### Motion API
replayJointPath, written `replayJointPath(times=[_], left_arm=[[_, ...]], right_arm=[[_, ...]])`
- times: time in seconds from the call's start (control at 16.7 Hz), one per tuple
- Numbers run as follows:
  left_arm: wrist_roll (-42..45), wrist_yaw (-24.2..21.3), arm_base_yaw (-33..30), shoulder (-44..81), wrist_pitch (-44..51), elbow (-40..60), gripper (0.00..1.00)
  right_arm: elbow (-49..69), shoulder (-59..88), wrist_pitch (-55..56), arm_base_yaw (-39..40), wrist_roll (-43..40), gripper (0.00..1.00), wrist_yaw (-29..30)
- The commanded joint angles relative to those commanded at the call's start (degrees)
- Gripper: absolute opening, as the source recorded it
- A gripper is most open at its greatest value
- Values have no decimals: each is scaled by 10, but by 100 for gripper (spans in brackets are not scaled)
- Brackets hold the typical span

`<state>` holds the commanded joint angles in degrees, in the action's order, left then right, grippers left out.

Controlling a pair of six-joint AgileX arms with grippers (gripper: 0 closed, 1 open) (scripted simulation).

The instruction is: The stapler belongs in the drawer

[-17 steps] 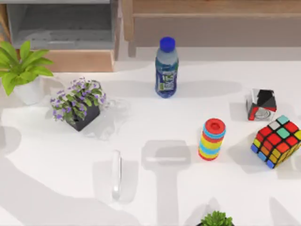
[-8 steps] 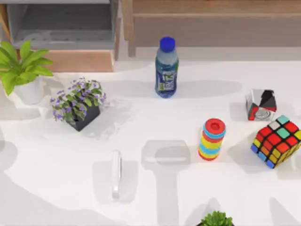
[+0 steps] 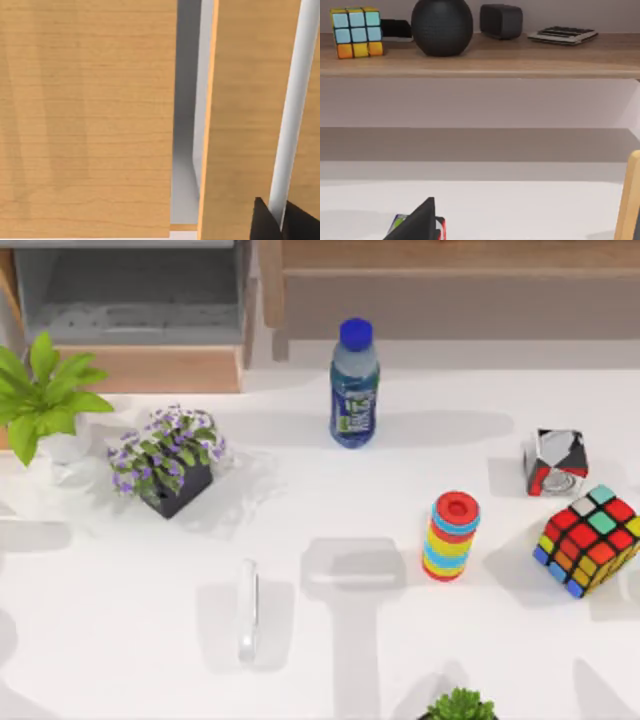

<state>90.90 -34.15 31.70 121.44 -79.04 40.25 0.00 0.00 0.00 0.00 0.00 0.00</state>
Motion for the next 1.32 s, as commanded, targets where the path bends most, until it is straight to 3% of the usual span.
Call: replayJointPath(times=[0.36, 0.78, 1.02, 1.32], left_arm=[[3, -5, 7, -4, -9, -9, 0], [5, -69, 69, -45, -69, -118, 0], [5, -73, 73, -48, -73, -124, 0], [5, -73, 73, -48, -73, -124, 38]], right_arm=[[0, 0, 0, 0, 0, 100, 0], [0, 0, 0, 0, 0, 100, 0], [0, 0, 0, 0, 0, 100, 0], [0, 0, 0, 0, 0, 100, 0]])
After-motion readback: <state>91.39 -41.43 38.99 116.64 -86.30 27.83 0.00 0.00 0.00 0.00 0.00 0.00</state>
